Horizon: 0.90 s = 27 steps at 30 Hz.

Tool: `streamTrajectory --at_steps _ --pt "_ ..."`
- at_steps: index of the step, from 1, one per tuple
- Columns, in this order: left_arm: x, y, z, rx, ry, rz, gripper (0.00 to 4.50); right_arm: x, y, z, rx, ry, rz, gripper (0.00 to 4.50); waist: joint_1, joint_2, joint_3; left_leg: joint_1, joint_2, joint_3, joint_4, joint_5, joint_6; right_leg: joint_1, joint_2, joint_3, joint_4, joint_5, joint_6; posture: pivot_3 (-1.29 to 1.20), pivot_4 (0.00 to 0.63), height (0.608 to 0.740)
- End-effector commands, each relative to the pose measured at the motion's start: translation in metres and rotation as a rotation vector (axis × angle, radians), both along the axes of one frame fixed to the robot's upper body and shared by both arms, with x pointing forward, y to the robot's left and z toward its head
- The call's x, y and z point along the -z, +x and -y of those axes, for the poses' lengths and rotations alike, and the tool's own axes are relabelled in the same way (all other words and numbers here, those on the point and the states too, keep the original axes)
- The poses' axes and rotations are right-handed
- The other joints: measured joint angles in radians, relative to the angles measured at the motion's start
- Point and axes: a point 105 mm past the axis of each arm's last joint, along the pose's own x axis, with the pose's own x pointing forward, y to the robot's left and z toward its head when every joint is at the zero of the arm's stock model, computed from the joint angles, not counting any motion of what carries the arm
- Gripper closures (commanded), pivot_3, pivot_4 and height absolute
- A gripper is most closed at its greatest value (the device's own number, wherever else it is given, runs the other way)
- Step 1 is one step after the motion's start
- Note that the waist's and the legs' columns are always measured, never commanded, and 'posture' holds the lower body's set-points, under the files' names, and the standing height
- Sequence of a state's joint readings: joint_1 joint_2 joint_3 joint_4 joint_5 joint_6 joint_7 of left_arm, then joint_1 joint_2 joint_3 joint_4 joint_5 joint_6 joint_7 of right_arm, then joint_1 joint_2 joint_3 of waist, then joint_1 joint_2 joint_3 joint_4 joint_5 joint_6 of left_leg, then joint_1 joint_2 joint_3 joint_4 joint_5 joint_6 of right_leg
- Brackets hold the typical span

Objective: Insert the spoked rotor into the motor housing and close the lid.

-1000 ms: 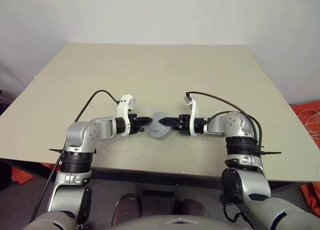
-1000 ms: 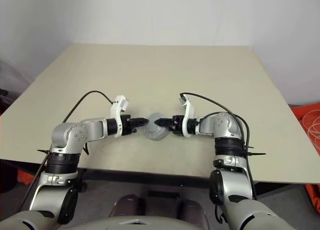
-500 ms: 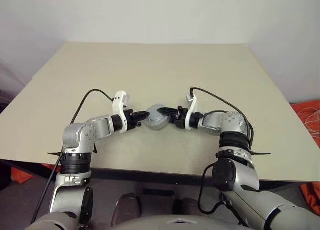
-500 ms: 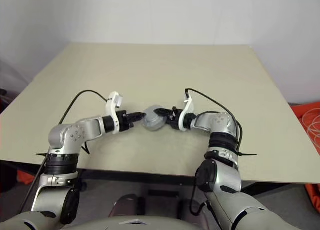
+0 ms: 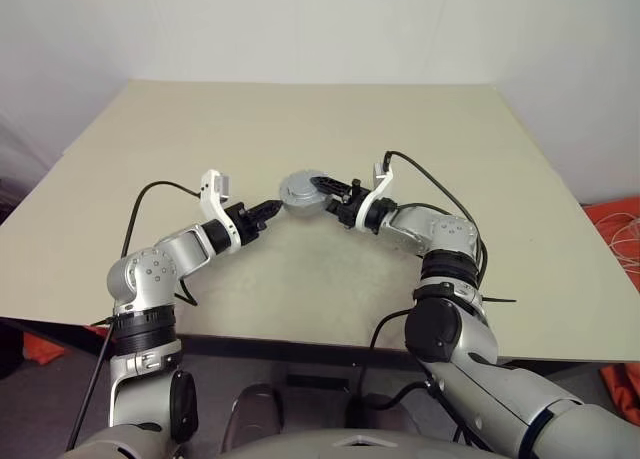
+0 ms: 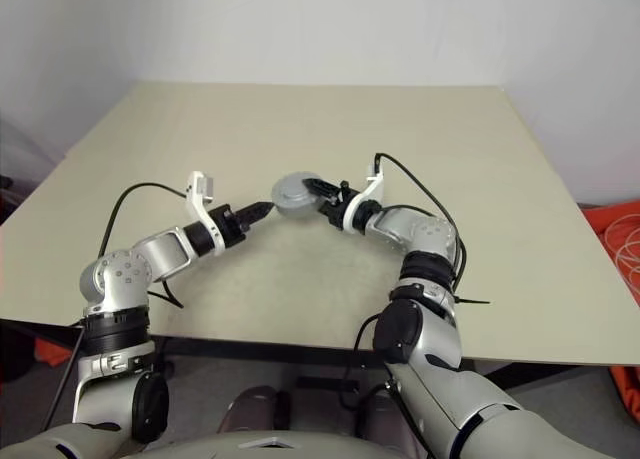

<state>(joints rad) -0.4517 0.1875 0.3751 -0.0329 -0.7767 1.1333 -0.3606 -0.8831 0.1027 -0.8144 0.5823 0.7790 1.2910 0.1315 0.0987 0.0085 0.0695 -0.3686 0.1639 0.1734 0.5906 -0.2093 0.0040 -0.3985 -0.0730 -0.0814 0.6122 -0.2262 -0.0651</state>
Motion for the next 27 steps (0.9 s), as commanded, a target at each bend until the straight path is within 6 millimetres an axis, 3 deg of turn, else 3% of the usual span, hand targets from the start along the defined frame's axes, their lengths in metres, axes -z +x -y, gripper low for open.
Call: streamTrajectory --at_steps 1,10,13,17,20,23,27 --pt "-0.013 0.002 -0.008 -0.043 -0.042 0.041 3.99 -0.027 -0.003 -0.010 -0.047 0.047 0.090 2.40 0.000 0.000 0.000 0.000 0.000 0.000 0.000 0.000 0.000 0.000 0.000 0.000 0.000 0.000 0.000 0.00 0.000 0.740" --pt "-0.020 0.002 -0.014 -0.079 -0.146 0.040 3.99 -0.026 -0.003 -0.006 -0.046 0.036 0.087 2.40 0.001 0.000 0.000 0.000 0.000 -0.001 0.005 0.000 0.000 0.000 0.000 0.000 0.004 0.000 0.001 0.00 0.000 0.740" --pt "-0.023 0.002 -0.020 -0.094 -0.169 0.055 3.46 -0.025 -0.003 -0.006 -0.041 0.032 0.086 2.40 0.001 0.000 0.000 0.000 0.001 -0.001 0.006 0.000 0.000 0.000 0.000 0.000 0.006 0.000 0.001 0.00 0.000 0.740" --pt "-0.025 0.000 -0.029 -0.112 -0.202 0.060 2.16 -0.024 -0.004 -0.006 -0.043 0.027 0.086 2.40 0.001 0.000 0.000 0.000 0.001 -0.001 0.006 0.000 -0.001 0.000 0.000 0.000 0.006 0.001 0.002 0.00 0.000 0.740" --pt "-0.015 0.003 -0.039 -0.163 -0.226 -0.008 1.06 -0.024 -0.003 -0.006 -0.041 0.022 0.085 2.40 0.001 0.000 0.000 0.000 0.001 -0.001 0.006 0.000 -0.001 0.000 0.000 0.000 0.006 0.002 0.003 0.00 0.000 0.740" --pt "-0.012 0.001 -0.039 -0.133 -0.350 -0.078 0.10 -0.027 -0.001 -0.005 -0.039 0.026 0.091 2.40 0.001 0.000 0.000 0.000 0.001 -0.001 0.006 0.000 -0.001 0.000 0.000 0.000 0.007 0.002 0.004 0.00 0.000 0.740" --pt "-0.015 -0.002 -0.023 -0.037 -0.539 -0.152 0.10 -0.043 -0.002 -0.008 -0.055 0.075 0.119 2.40 0.003 -0.001 0.000 0.000 0.000 -0.001 0.006 0.000 -0.001 0.000 0.000 0.000 0.007 0.002 0.004 0.00 0.000 0.740"
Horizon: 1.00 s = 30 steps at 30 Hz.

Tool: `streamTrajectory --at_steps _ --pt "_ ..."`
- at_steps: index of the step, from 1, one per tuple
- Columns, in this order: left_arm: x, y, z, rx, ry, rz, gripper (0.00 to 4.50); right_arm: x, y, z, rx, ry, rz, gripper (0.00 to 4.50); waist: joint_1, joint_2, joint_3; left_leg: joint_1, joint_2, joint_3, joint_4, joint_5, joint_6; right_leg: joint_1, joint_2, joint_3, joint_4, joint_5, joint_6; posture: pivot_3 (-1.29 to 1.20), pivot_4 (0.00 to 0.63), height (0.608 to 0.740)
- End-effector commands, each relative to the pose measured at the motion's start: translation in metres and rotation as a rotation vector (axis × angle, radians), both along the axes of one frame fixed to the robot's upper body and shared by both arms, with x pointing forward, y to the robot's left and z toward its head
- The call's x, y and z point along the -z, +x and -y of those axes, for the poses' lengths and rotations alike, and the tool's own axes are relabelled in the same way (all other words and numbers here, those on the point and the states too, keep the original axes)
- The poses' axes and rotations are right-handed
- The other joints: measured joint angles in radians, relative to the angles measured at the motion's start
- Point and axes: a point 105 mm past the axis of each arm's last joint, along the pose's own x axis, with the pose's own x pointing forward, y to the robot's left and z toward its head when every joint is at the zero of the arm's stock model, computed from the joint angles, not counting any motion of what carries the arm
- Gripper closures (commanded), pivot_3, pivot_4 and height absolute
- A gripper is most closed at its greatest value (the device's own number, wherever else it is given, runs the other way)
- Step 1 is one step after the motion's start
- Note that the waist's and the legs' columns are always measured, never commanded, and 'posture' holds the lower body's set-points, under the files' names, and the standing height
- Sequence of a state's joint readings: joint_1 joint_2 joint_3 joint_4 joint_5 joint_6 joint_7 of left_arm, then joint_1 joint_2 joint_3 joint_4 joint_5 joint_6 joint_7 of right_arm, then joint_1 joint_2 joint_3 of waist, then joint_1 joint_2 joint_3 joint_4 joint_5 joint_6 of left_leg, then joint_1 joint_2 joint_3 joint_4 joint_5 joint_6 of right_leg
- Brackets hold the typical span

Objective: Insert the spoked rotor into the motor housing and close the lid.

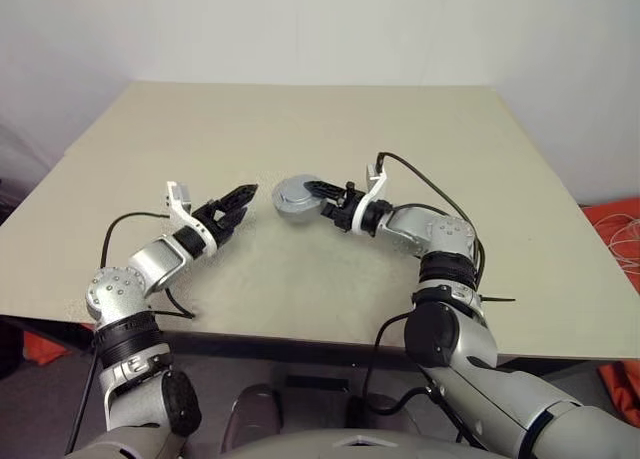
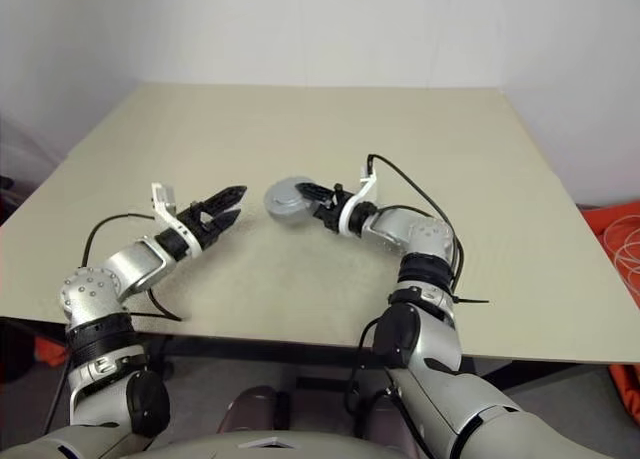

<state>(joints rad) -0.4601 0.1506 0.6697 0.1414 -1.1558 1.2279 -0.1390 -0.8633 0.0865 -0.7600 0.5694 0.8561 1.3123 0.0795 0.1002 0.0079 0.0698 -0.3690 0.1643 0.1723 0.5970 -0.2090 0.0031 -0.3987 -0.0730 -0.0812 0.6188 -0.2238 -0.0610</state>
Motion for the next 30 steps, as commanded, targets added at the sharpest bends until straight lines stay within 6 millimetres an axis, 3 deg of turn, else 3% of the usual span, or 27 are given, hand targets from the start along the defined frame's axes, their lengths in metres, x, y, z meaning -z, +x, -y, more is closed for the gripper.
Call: streamTrajectory --at_steps 1,4,10,22,29,30 --pt "-0.018 -0.001 0.017 0.088 -0.159 0.029 0.10 -0.047 0.002 -0.007 -0.032 0.110 0.128 2.40 0.002 0.000 0.000 0.000 0.000 0.000 0.000 0.000 0.000 0.000 0.000 0.000 0.000 0.000 0.000 0.00 0.000 0.740" --pt "-0.022 -0.004 0.031 0.142 -0.253 0.026 0.10 -0.053 -0.004 -0.012 -0.076 0.126 0.145 2.40 0.003 0.000 0.000 0.000 0.000 0.000 0.000 0.000 0.000 0.000 0.000 0.000 0.000 0.000 0.000 0.00 0.000 0.740" --pt "-0.029 -0.010 0.057 0.219 -0.320 0.021 0.10 -0.041 -0.011 -0.014 -0.097 0.091 0.120 2.40 0.005 -0.001 0.000 0.000 0.000 0.000 0.000 0.000 0.000 0.000 0.000 0.000 0.000 0.000 0.000 0.00 0.000 0.740" --pt "-0.039 -0.001 0.039 0.086 -0.285 0.059 0.10 -0.035 -0.008 -0.011 -0.077 0.047 0.125 2.40 0.004 -0.001 0.000 -0.001 0.000 -0.001 0.000 0.000 -0.001 0.000 0.000 0.000 0.000 0.000 0.002 0.00 0.000 0.740" --pt "-0.036 -0.001 0.040 0.081 -0.271 0.054 0.10 -0.035 -0.006 -0.011 -0.071 0.039 0.132 2.40 0.004 -0.001 0.000 -0.001 0.000 -0.001 0.000 0.000 -0.001 0.000 0.000 0.000 0.000 0.001 0.002 0.00 0.000 0.740" --pt "-0.036 -0.001 0.041 0.082 -0.271 0.054 0.28 -0.036 -0.006 -0.011 -0.070 0.038 0.134 2.40 0.004 -0.001 0.000 -0.001 0.000 -0.001 0.000 0.000 -0.001 0.000 0.000 0.000 0.000 0.001 0.003 0.00 0.000 0.740"
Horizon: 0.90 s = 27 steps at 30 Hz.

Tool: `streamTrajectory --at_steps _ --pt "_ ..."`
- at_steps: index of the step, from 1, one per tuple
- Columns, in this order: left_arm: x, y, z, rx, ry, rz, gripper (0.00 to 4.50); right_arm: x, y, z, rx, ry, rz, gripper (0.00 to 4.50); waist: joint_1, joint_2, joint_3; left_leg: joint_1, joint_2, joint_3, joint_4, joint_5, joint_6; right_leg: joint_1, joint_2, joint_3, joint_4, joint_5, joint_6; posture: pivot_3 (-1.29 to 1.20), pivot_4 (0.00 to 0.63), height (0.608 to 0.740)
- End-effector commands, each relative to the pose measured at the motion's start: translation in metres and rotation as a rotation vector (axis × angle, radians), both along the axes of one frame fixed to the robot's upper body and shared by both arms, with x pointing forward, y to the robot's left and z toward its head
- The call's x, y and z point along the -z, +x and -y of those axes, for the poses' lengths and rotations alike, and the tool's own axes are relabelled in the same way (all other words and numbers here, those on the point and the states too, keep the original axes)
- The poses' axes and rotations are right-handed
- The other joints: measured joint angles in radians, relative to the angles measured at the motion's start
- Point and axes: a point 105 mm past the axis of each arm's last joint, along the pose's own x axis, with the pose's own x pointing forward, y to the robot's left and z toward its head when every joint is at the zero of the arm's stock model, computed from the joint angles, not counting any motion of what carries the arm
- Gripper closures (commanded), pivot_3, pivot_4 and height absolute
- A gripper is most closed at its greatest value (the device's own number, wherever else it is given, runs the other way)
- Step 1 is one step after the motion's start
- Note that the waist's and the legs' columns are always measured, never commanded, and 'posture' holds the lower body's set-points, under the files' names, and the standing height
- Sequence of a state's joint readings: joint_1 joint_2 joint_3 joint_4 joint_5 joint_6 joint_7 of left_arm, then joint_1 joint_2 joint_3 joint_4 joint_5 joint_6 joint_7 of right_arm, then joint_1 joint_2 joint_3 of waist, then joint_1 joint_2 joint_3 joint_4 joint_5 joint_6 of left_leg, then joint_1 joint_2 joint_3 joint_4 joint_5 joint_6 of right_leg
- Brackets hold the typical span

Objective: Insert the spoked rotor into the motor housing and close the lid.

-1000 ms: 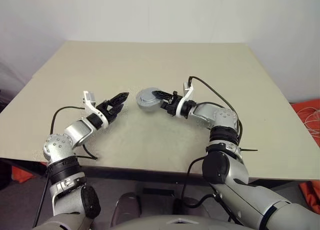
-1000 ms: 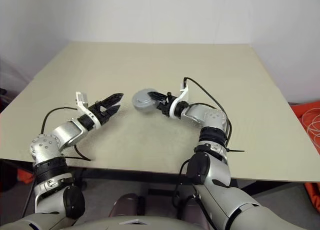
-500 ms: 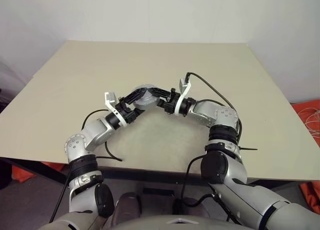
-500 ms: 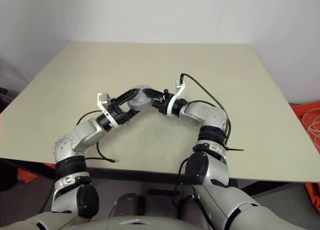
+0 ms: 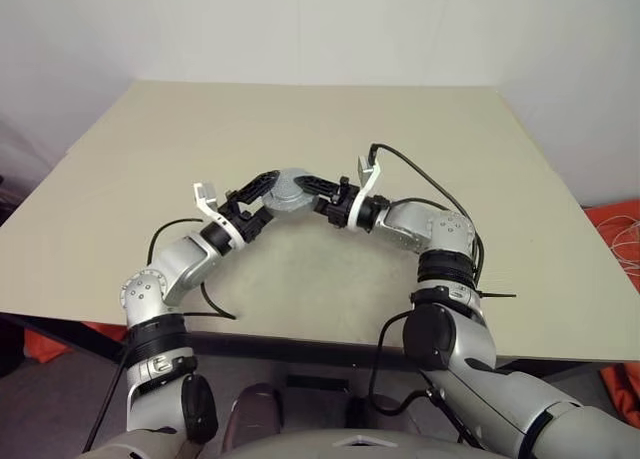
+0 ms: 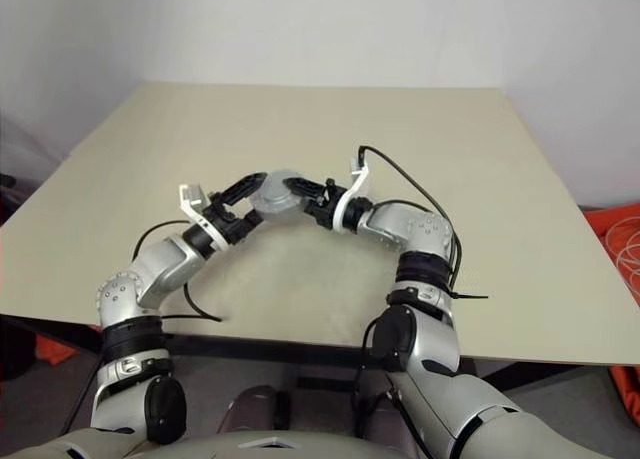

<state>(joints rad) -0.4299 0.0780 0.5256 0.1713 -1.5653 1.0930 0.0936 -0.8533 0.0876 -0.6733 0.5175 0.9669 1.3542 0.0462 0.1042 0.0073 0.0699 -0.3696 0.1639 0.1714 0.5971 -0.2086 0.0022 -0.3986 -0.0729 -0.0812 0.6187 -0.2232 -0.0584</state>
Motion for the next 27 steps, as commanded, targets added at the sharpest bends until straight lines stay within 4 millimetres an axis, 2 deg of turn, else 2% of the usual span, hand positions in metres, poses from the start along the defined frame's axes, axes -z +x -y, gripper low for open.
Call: streamTrajectory --at_steps 1,4,6,20,23,27 --pt "-0.023 0.000 0.001 0.001 -0.018 0.092 0.49 -0.021 0.004 0.002 0.014 0.040 0.075 2.40 0.000 0.000 0.000 0.000 0.000 0.000 0.000 0.000 0.000 0.000 0.000 0.000 0.000 0.000 0.000 0.00 0.000 0.740" --pt "-0.023 0.000 0.003 0.009 -0.022 0.094 1.28 -0.022 0.004 0.003 0.016 0.041 0.081 2.40 0.000 0.000 0.000 0.000 0.000 0.000 0.000 0.000 0.000 0.000 0.000 0.000 0.000 0.000 0.000 0.00 0.000 0.740" --pt "-0.024 -0.001 0.005 0.020 -0.031 0.100 1.96 -0.022 0.004 0.003 0.016 0.043 0.084 2.40 0.000 0.000 0.000 0.000 0.000 0.000 0.000 0.000 0.000 0.000 0.000 0.000 0.000 0.000 0.000 0.00 0.000 0.740" --pt "-0.039 -0.011 0.019 0.098 -0.084 0.162 1.96 -0.023 0.003 0.003 0.017 0.041 0.092 2.40 0.000 0.000 0.000 0.000 0.000 0.000 0.000 0.000 0.000 0.000 0.000 0.000 0.000 0.000 0.000 0.00 0.000 0.740" --pt "-0.037 -0.010 0.019 0.092 -0.070 0.155 2.38 -0.023 0.003 0.003 0.018 0.040 0.092 2.40 0.000 0.000 0.000 0.000 0.000 0.000 0.000 0.000 0.000 0.000 0.000 0.000 0.000 0.000 0.000 0.00 0.000 0.740" --pt "-0.036 -0.009 0.019 0.086 -0.072 0.142 2.39 -0.023 0.003 0.003 0.019 0.038 0.092 2.40 0.000 0.000 0.000 0.000 0.000 0.000 0.000 0.000 0.000 0.000 0.000 0.000 0.000 0.000 0.000 0.00 0.000 0.740"
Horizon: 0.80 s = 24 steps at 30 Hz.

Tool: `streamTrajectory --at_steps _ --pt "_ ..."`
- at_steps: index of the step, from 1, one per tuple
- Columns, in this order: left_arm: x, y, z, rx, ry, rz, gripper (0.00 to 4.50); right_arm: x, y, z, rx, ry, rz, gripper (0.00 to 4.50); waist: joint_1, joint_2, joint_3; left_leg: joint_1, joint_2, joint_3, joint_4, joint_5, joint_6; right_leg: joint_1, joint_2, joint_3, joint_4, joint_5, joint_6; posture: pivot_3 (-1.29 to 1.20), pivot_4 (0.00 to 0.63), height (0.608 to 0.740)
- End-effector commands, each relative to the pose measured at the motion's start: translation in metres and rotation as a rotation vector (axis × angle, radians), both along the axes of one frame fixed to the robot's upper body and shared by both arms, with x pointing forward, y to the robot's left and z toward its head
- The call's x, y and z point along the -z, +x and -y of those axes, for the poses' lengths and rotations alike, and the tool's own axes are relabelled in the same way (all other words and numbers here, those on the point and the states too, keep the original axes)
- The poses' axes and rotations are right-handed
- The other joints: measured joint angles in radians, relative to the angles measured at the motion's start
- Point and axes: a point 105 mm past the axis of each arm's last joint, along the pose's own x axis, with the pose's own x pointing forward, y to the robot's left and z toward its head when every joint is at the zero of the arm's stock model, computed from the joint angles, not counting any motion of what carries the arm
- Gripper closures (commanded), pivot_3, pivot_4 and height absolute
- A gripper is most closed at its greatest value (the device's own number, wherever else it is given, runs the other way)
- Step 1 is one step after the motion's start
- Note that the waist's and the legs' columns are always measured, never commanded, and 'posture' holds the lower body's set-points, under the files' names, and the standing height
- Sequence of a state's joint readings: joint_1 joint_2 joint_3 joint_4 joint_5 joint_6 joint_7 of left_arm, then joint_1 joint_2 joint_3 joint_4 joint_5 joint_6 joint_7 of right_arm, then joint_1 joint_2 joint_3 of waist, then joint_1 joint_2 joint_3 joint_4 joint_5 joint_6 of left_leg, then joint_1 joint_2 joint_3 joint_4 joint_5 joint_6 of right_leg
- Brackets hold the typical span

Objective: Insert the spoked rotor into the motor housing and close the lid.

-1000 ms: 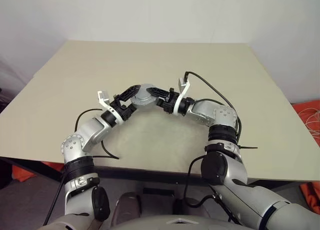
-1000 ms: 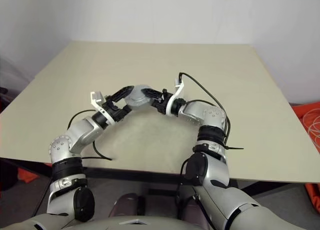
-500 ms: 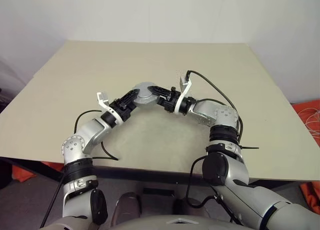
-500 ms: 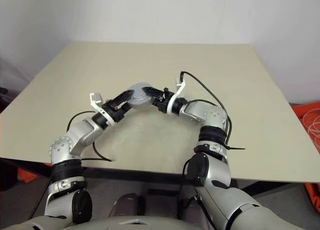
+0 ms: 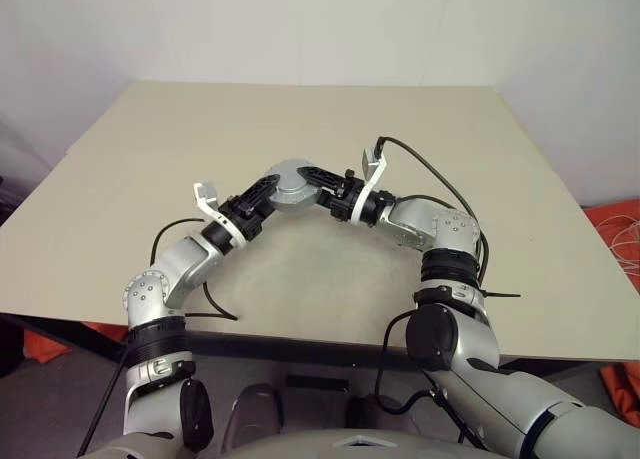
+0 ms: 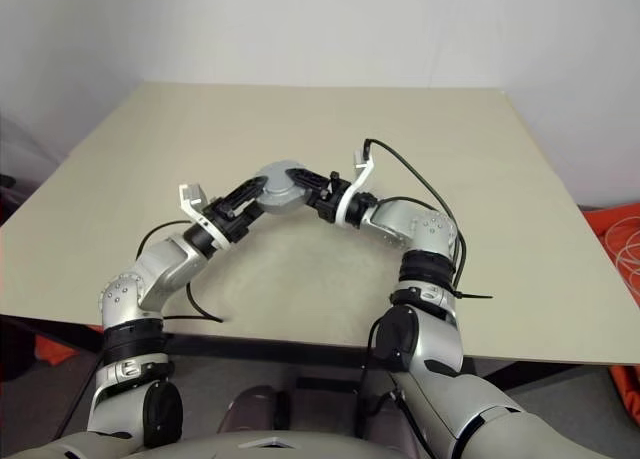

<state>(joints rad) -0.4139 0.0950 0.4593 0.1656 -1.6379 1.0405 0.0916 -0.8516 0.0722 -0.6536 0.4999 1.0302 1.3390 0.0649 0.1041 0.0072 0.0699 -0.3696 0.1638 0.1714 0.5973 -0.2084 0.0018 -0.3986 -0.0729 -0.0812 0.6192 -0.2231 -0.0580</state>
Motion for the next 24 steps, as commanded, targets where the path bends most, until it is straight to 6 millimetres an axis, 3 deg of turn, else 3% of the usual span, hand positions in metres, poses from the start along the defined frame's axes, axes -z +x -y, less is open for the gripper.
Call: streamTrajectory --at_steps 1,8,15,24 --pt "-0.0308 -0.0072 0.0138 0.070 -0.037 0.128 2.39 -0.0089 0.0023 0.0001 0.016 -0.013 0.041 2.40 0.000 0.000 0.000 0.000 0.000 0.000 0.000 0.000 0.000 0.000 0.000 0.000 0.000 0.000 0.000 0.00 0.000 0.740" --pt "-0.0334 -0.0095 0.0171 0.094 -0.044 0.140 2.39 -0.0121 -0.0029 -0.0023 -0.013 -0.035 0.102 2.40 0.001 0.000 0.000 0.000 0.000 0.000 0.000 0.000 0.000 0.000 0.000 0.000 0.000 0.000 0.000 0.00 0.000 0.740" --pt "-0.0315 -0.0113 0.0166 0.101 -0.046 0.135 2.39 -0.0097 -0.0002 -0.0030 0.018 -0.078 0.128 0.11 -0.001 0.000 0.000 0.000 0.000 0.000 0.001 0.000 0.000 0.000 0.000 0.000 0.001 0.000 0.000 0.00 0.000 0.740" --pt "-0.0295 -0.0094 0.0127 0.081 -0.037 0.127 2.39 -0.0110 0.0000 -0.0029 0.023 -0.077 0.143 0.11 0.000 0.000 0.000 0.000 0.000 -0.001 0.001 0.001 -0.001 0.000 0.000 0.000 0.002 0.000 0.001 0.00 0.000 0.740"
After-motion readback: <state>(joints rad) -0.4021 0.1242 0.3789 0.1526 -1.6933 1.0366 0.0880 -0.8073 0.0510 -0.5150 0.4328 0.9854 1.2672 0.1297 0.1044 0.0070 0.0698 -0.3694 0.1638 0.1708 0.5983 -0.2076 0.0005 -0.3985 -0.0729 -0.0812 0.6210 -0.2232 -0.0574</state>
